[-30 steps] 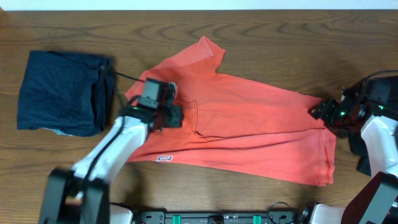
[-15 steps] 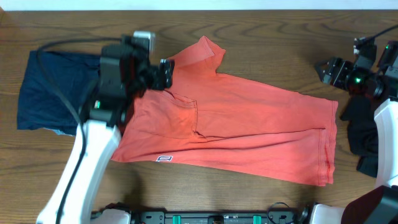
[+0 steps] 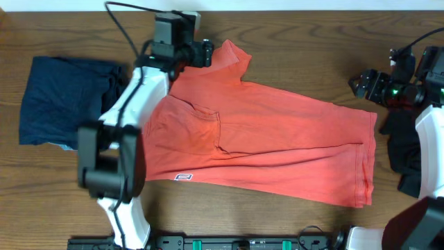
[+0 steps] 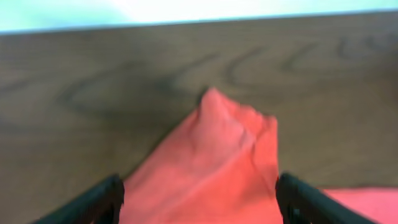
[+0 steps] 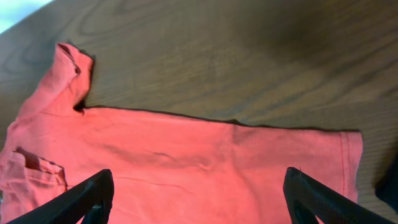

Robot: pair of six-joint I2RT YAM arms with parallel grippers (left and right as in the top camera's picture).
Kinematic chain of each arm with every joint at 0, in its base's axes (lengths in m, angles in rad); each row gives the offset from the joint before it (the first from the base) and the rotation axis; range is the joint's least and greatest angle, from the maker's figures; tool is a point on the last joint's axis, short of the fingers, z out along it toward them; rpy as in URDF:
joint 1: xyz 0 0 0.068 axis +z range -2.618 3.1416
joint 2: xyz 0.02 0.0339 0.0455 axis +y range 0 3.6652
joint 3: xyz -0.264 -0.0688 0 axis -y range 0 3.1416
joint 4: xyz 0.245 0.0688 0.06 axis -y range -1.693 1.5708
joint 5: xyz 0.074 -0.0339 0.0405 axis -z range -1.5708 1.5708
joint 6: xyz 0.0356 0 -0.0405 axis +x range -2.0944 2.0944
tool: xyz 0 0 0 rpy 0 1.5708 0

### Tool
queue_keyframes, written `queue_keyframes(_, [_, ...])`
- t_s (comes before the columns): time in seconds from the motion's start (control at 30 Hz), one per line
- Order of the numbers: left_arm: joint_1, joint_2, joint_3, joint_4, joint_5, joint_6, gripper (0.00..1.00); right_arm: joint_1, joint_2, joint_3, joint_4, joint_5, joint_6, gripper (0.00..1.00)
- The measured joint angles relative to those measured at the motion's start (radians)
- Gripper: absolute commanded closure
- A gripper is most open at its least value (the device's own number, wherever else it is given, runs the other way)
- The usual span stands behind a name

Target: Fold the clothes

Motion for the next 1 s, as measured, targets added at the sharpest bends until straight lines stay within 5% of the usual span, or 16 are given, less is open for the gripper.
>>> queue_keyframes(0.7, [-0.106,0.251,0.000,0.208,-0.061,0.185,0.27,0.000,0.071,-0.013,-0.052,0.008,0.000,0.18])
queue_keyframes(0.8, [-0.104,0.270,0.001,0.224,-0.078,0.204,0.35,0.000,0.071,-0.013,-0.061,0.008,0.000,0.18])
queue_keyframes(1.0, [-0.104,0.279,0.004,0.242,-0.127,0.219,0.78,0.000,0.071,-0.013,-0.079,0.014,0.000,0.18])
